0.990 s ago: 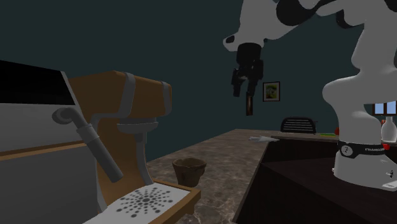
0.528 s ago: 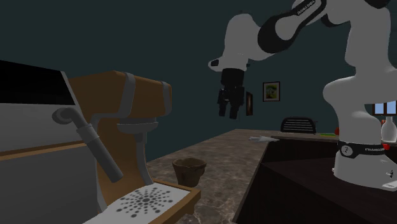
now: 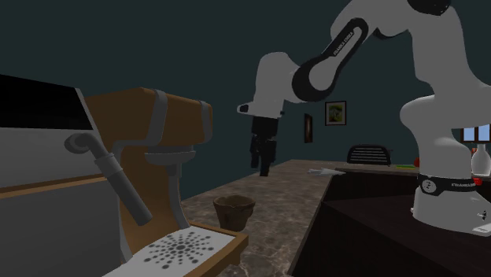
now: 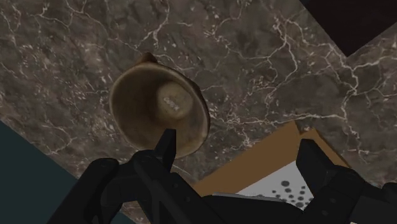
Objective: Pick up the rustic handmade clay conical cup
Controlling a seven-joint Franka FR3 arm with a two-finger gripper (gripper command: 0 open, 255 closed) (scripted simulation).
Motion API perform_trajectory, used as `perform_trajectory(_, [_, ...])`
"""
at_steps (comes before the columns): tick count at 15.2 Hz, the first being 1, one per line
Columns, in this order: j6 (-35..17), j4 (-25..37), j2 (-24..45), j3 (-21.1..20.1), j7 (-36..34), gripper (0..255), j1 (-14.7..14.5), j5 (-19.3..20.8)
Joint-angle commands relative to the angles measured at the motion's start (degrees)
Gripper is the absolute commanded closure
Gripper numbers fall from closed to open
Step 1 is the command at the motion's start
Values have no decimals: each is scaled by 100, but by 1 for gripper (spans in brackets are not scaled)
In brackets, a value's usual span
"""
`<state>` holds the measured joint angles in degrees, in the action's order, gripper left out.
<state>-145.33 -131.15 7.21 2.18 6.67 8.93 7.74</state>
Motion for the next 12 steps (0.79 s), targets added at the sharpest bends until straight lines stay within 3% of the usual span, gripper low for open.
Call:
perform_trajectory(1, [-185,255,448,48,-34,0,24,103])
perform_trajectory(6, [-516,985,1527,194,-50,0,87,286])
perform_trajectory(12, [-822,1035,1885,225,-112,0,76,327])
